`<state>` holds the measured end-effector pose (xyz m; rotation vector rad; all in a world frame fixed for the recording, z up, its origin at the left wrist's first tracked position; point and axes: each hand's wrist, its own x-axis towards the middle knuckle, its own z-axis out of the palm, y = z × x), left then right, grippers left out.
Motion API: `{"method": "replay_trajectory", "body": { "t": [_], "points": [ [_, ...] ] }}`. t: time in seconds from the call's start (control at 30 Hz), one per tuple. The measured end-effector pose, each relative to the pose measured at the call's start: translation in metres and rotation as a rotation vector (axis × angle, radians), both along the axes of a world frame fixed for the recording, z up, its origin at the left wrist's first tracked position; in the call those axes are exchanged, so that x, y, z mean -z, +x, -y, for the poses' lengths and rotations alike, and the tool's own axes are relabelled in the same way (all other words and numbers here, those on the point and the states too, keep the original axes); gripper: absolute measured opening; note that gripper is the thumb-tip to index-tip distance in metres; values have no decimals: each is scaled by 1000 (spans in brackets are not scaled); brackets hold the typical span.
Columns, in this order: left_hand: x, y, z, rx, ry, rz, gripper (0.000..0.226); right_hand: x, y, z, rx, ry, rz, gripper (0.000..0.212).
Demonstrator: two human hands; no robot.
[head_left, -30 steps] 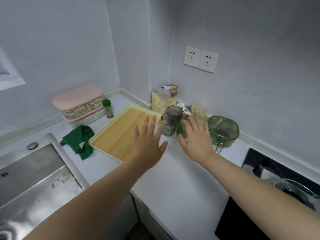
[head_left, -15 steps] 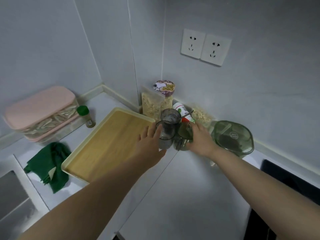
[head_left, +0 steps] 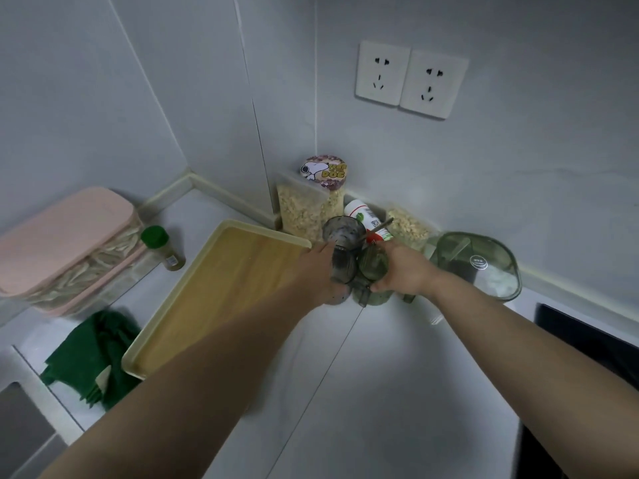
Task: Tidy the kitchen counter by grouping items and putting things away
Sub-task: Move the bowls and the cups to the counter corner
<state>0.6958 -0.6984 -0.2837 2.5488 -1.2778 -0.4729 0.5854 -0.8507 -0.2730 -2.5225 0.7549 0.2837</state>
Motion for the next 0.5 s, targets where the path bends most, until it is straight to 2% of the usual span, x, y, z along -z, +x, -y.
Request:
{"method": "replay_trajectory", "body": {
  "t": [0.13, 0.37, 0.5],
  "points": [
    [-13, 3, -12, 123, 36, 30, 89, -6, -5, -13, -52, -59, -15, 107],
    [-16, -11, -32, 269, 220, 243, 89, -11, -25, -46, -71, -72, -62, 95],
    [-22, -20, -47, 341, 245, 226, 87, -8, -37, -63, -44, -73, -66, 97]
  ]
}}
